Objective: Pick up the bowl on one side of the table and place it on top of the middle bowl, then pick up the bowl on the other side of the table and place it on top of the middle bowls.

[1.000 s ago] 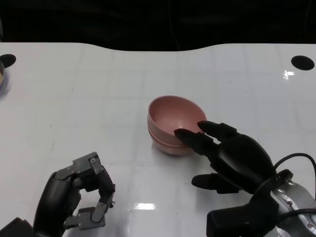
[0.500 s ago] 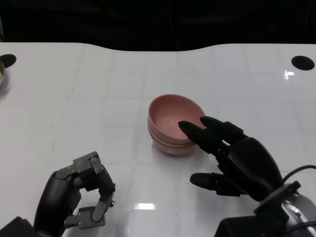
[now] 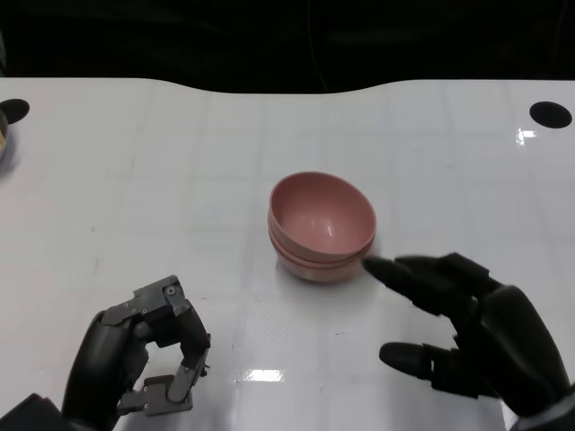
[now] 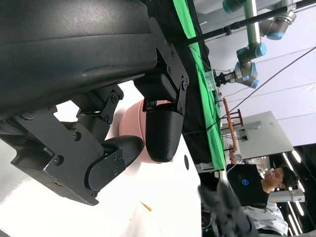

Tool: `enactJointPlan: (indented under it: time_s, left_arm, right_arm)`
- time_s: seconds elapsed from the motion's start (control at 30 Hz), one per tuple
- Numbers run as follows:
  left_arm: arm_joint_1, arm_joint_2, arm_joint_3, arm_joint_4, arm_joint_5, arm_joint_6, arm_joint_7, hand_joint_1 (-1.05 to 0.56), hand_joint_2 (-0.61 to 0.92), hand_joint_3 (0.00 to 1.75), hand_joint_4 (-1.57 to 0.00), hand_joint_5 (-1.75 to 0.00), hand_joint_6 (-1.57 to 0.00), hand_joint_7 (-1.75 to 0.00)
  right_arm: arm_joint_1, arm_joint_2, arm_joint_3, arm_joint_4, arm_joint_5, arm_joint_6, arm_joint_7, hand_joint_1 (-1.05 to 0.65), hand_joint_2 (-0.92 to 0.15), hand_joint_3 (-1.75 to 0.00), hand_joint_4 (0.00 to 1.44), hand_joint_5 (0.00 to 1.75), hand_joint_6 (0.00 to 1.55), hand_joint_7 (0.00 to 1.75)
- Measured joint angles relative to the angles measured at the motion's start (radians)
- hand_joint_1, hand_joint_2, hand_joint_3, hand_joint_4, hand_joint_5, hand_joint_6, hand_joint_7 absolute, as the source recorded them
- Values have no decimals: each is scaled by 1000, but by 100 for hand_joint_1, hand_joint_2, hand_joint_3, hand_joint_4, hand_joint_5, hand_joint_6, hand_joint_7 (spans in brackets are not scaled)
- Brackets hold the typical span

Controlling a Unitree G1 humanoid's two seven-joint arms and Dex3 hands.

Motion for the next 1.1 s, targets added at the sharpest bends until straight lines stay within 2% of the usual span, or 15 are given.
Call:
enactJointPlan:
  time_s: [0.17,0.33,0.37,0.43,0.5,0.53,0.6,0.7,0.8,0.93,1.1]
  left_arm:
    - [1,-6,-1,-2,-1,12,0,-7,52,121,-81,-175,-72,-158]
    - [3,-8,0,-7,-1,14,0,-8,51,121,-80,-175,-71,-158]
    - [5,-8,0,-9,-1,14,0,-8,51,122,-80,-175,-71,-158]
    - [9,-8,0,-15,-1,14,0,-9,51,122,-80,-175,-71,-158]
    - [13,-7,0,-17,-1,14,0,-9,51,122,-79,-175,-70,-158]
    - [14,-6,1,-17,-1,14,0,-8,51,122,-79,-175,-70,-158]
    - [14,-5,1,-18,-1,13,0,-8,51,123,-80,-175,-70,-159]
    - [18,0,1,-18,-1,13,0,-7,52,123,-79,-175,-70,-160]
    - [21,4,2,-19,-1,13,0,-5,52,121,-78,-175,-69,-160]
    - [23,5,2,-21,-4,14,-1,-4,53,121,-77,-175,-69,-159]
    - [23,6,2,-21,-35,17,-33,-5,54,116,-76,-174,-68,-159]
  right_arm:
    - [62,3,-31,0,49,-83,-6,-22,-92,-7,71,73,83,24]
    - [82,9,-80,17,83,-167,-34,-15,-91,-13,75,109,95,36]
    - [81,10,-88,29,98,-191,-37,-12,-88,-19,75,117,95,43]
    - [76,14,-96,57,112,-230,-42,-7,-66,-60,74,126,85,67]
    - [68,22,-101,93,143,-275,-38,2,-48,-93,80,134,88,83]
    - [62,26,-103,113,167,-298,-30,6,-42,-107,83,139,90,90]
    - [54,35,-111,150,222,-329,-9,11,-37,-121,86,145,92,97]
    - [57,52,-121,177,305,-336,43,16,-33,-139,88,153,93,108]
    - [67,72,-127,176,366,-333,93,16,-28,-155,88,169,90,124]
    - [73,97,-135,174,391,-326,137,14,-24,-163,90,174,87,140]
    - [75,124,-158,174,418,-326,182,13,-22,-168,89,174,85,147]
